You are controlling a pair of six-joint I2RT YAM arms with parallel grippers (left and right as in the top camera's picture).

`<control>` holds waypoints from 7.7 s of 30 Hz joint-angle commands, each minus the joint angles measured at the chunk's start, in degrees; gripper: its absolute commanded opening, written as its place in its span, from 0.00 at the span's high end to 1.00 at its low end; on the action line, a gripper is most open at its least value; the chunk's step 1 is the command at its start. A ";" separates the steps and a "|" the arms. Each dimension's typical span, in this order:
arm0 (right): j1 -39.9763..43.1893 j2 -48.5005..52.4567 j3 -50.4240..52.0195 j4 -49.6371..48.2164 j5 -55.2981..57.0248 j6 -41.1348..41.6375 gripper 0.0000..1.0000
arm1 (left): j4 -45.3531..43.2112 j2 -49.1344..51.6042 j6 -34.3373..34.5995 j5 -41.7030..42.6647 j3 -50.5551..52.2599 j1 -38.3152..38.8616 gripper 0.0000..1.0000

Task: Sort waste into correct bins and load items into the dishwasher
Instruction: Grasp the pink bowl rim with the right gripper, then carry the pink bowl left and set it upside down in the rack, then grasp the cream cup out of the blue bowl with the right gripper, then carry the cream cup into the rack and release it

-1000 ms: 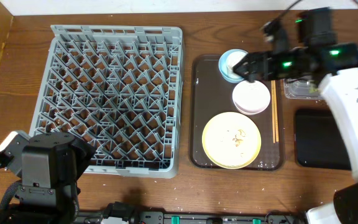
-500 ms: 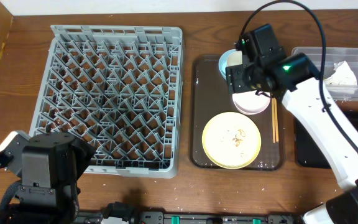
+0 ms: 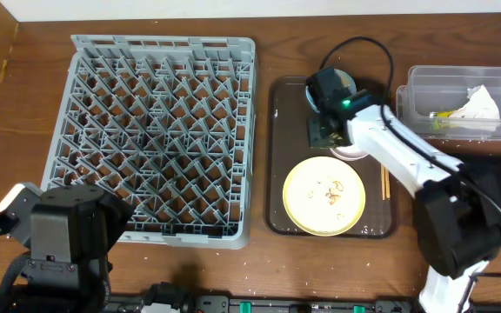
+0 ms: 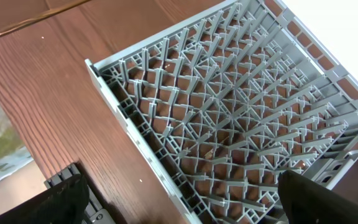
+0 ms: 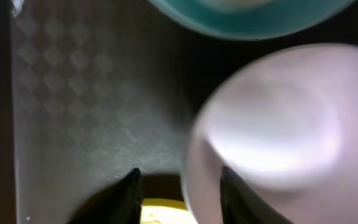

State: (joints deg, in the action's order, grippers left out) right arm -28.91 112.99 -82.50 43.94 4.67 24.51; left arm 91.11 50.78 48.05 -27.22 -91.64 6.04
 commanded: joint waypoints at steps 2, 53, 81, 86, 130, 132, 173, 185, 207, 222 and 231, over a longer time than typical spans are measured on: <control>-0.63 2.47 0.13 -0.22 2.21 2.27 0.88 | 0.15 0.07 0.50 -0.90 -0.48 -0.31 0.02; -19.58 17.20 -10.32 -92.11 -36.44 39.89 0.99 | 0.15 0.07 0.50 -0.90 -0.48 -0.31 0.02; -16.46 17.55 -15.37 -56.65 -31.12 27.39 0.95 | 0.15 0.07 0.50 -0.90 -0.48 -0.31 0.02; -14.73 7.72 -15.37 -40.92 -22.60 19.43 0.70 | 0.15 0.07 0.50 -0.90 -0.48 -0.31 0.02; 3.23 6.40 -15.21 -10.47 6.29 1.29 0.54 | 0.15 0.07 0.50 -0.90 -0.48 -0.31 0.02; 3.23 6.43 -15.21 -10.08 6.32 1.31 0.55 | 0.15 0.07 0.50 -0.90 -0.48 -0.31 0.02; -12.39 -0.39 -20.46 -28.46 -39.76 15.72 0.99 | 0.15 0.07 0.50 -0.90 -0.48 -0.31 0.02; -23.69 16.11 -20.46 -58.77 -50.60 41.33 0.99 | 0.15 0.07 0.50 -0.90 -0.48 -0.31 0.02; -28.81 27.26 -20.46 -82.09 -48.57 55.65 0.99 | 0.15 0.07 0.50 -0.90 -0.48 -0.31 0.02; -27.34 29.33 -20.46 -71.32 -42.84 46.93 0.99 | 0.15 0.07 0.50 -0.90 -0.48 -0.31 0.02; -25.90 22.43 -20.48 -51.54 -35.89 34.88 0.98 | 0.15 0.07 0.50 -0.90 -0.48 -0.31 0.02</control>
State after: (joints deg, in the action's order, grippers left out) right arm -56.12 136.59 -104.40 -12.78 -37.50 66.26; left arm 91.13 50.85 48.05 -27.35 -91.66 6.04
